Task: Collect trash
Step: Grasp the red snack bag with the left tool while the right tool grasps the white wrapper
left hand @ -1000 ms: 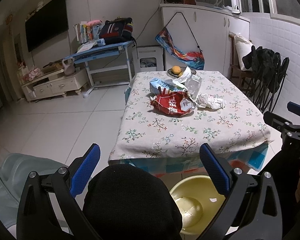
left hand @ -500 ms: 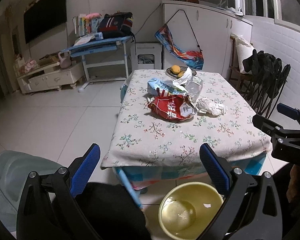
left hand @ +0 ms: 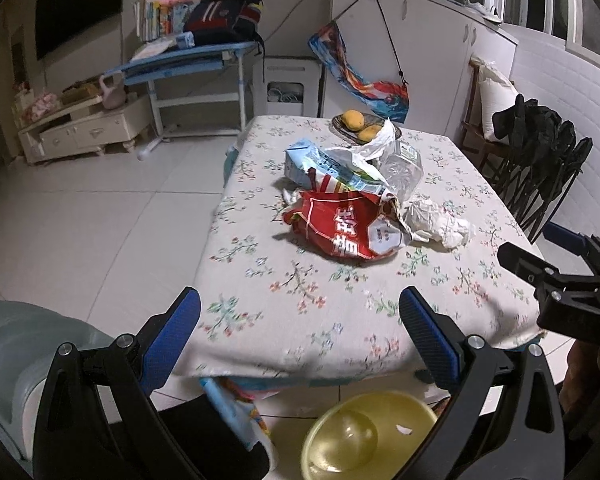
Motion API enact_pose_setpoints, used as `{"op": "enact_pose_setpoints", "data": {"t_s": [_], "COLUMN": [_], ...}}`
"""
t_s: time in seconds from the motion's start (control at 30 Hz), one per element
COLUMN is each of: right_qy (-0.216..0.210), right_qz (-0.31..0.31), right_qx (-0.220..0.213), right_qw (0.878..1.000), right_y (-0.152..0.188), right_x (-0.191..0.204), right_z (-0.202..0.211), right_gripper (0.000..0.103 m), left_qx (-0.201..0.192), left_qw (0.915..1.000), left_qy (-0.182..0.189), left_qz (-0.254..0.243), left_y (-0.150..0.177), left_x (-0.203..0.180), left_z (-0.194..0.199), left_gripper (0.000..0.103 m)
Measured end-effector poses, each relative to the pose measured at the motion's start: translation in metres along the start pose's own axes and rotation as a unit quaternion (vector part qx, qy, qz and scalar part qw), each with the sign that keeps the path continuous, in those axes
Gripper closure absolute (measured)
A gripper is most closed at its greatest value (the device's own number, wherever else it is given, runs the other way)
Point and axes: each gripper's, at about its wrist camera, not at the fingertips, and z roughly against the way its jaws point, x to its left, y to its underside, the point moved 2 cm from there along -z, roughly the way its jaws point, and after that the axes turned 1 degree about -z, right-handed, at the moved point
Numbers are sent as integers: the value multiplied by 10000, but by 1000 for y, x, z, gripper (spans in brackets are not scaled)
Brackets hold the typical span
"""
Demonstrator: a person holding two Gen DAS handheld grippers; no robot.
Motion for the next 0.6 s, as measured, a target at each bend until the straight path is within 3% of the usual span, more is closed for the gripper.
{"op": "enact_pose_setpoints", "data": {"t_s": [0.3, 0.6], "right_qy": [-4, -95], "right_qz": [30, 7], "right_qx": [226, 550], "right_qw": [9997, 9984], "right_y": [-19, -25], "right_x": [-13, -25], "right_z": [-30, -57], "right_gripper": [7, 7], "left_qx": [559, 755], "left_qw": [9955, 9917], "left_qy": [465, 266], "left_qz": [606, 1006], "left_y": [-20, -29], "left_x": [0, -5], "left_z": [-65, -111], "left_gripper": [7, 7]}}
